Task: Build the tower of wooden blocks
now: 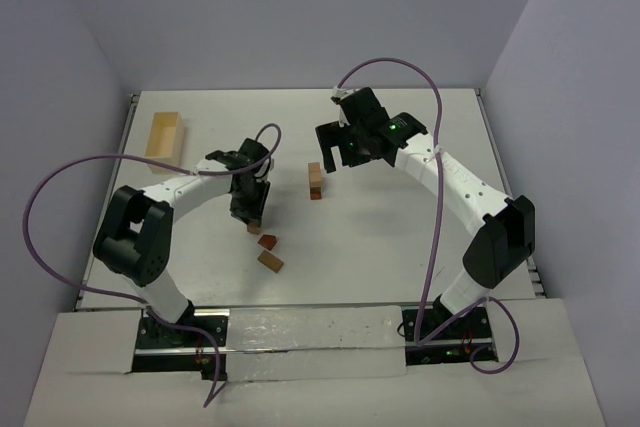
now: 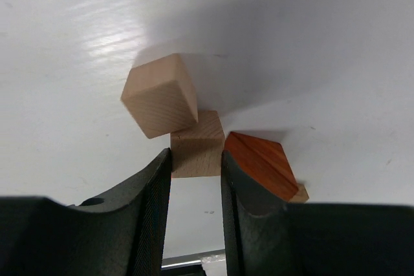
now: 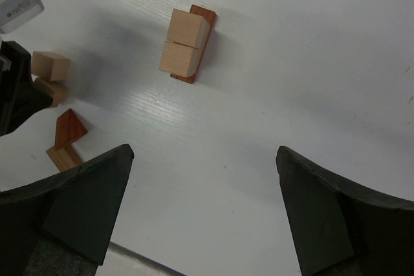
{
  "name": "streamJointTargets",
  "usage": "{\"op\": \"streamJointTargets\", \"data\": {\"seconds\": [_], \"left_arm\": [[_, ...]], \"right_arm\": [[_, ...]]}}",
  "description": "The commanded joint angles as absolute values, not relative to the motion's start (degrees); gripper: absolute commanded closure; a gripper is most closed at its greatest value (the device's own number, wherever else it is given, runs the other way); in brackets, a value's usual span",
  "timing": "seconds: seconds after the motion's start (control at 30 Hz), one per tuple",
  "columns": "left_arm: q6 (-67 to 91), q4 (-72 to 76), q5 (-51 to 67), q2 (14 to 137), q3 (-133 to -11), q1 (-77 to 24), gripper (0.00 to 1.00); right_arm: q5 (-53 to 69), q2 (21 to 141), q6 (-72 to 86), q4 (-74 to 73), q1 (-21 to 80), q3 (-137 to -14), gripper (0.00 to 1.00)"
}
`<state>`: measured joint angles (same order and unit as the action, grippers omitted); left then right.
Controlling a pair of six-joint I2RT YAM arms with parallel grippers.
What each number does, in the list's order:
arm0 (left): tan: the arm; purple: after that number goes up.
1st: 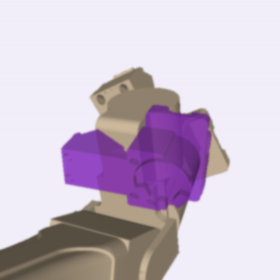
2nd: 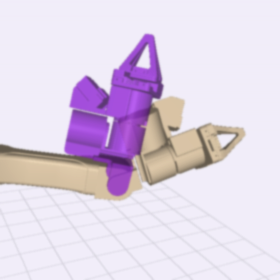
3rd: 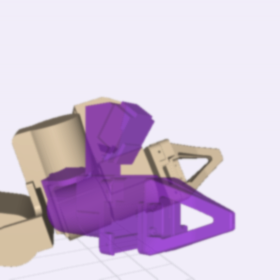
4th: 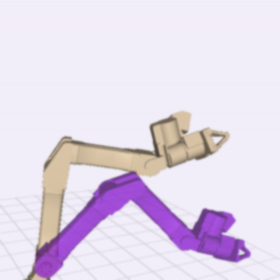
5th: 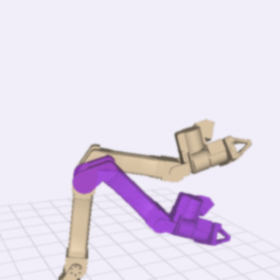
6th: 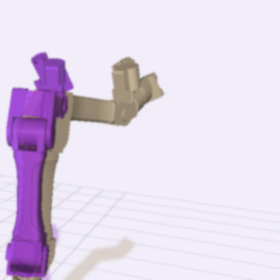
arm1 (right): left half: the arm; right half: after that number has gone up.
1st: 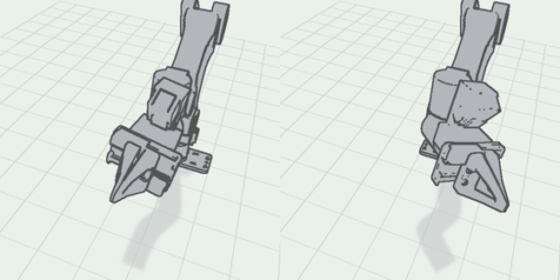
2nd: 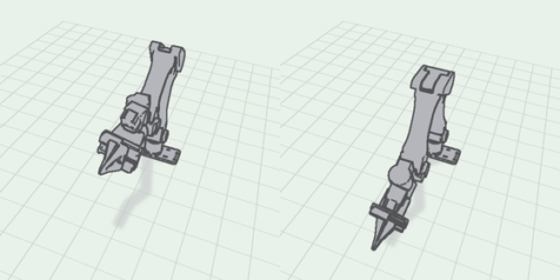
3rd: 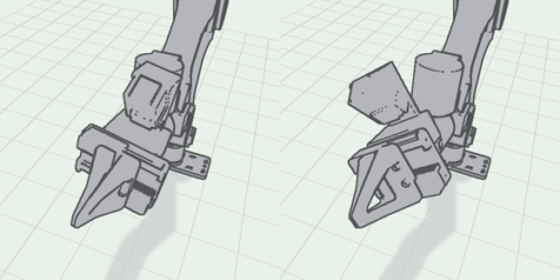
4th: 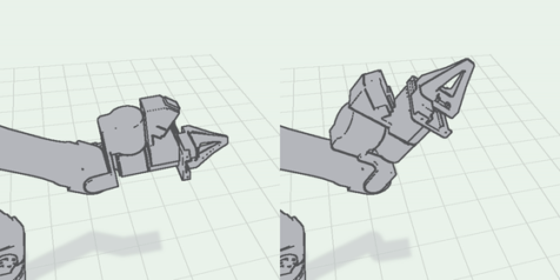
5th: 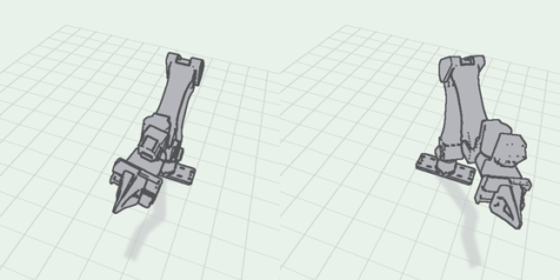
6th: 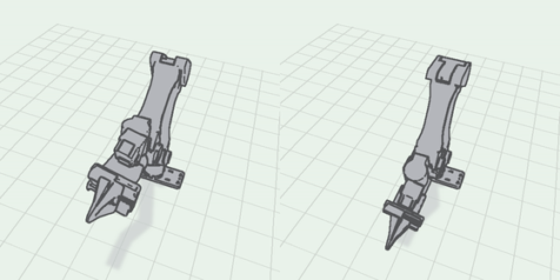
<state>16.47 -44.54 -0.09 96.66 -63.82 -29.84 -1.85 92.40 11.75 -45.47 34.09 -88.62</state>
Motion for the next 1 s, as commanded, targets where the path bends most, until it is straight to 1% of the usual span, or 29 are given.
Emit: {"op": "streamJointTargets", "data": {"seconds": [0.0, 0.67, 0.83, 0.93, 0.97], "left_arm": [[18.34, -42.86, -2.52, 97.18, -66.68, -27.74, 1.00], [17.75, -42.72, -1.85, 101.27, -69.18, -25.39, 1.00], [17.47, -43.34, -1.40, 101.78, -69.53, -25.23, 0.94], [16.59, -43.69, -1.04, 101.86, -69.62, -25.14, 0.87], [16.11, -43.93, -0.68, 101.80, -69.80, -25.14, 0.82]], "right_arm": [[-1.35, 92.11, 12.13, -45.62, 33.40, -90.41, 0.01], [-1.41, 91.66, 12.13, -45.53, 33.30, -89.74, 0.00], [-1.32, 91.67, 12.21, -45.61, 33.22, -89.83, 0.00], [-1.14, 91.85, 12.22, -45.71, 33.22, -90.18, 0.00], [-1.14, 91.97, 12.22, -45.77, 33.22, -90.36, 0.00]]}}
